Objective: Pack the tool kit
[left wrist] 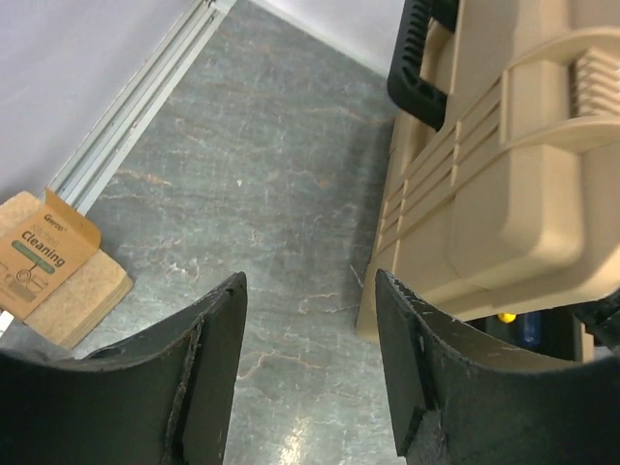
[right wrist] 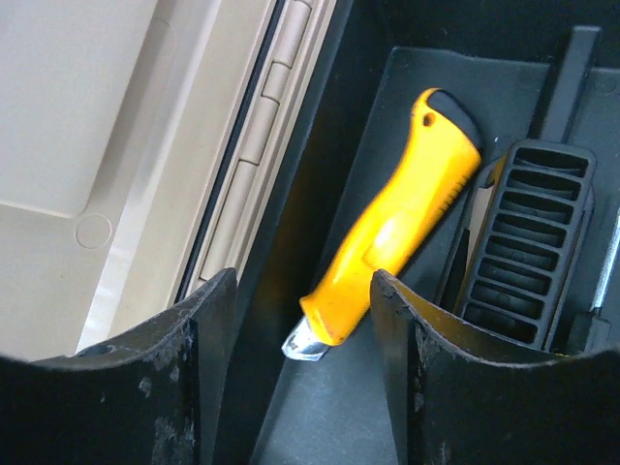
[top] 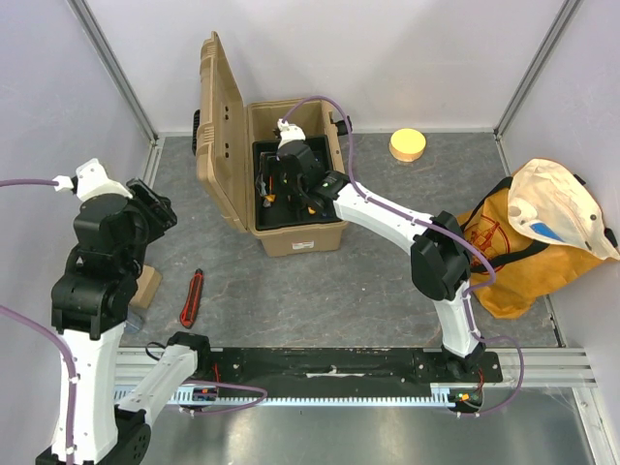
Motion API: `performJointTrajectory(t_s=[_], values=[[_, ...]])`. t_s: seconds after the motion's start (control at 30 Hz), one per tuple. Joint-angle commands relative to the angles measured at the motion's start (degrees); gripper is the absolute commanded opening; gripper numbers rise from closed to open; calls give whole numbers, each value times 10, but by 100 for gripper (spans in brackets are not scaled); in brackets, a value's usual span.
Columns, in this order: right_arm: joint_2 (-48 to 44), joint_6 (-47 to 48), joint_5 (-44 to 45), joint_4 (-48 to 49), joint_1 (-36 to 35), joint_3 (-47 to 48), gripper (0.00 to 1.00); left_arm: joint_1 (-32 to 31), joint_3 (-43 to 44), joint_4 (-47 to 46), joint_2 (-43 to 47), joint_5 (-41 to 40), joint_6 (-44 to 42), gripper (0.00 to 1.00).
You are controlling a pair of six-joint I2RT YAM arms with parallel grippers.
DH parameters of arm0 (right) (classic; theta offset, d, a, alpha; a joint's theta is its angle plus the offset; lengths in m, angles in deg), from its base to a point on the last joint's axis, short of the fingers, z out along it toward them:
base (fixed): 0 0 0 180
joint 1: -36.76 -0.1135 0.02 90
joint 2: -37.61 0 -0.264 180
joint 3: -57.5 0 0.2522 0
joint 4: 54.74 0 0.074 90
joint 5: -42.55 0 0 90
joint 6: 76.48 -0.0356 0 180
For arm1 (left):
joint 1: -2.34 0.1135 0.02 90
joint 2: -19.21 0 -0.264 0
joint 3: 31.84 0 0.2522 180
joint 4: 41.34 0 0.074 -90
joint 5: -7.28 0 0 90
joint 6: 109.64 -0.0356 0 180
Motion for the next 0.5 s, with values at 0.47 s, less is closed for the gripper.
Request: performJointTrajectory(t_s=[0.47], values=[[-45, 8, 66, -26, 4, 5, 47, -2, -137, 39, -8, -55, 92, 66]])
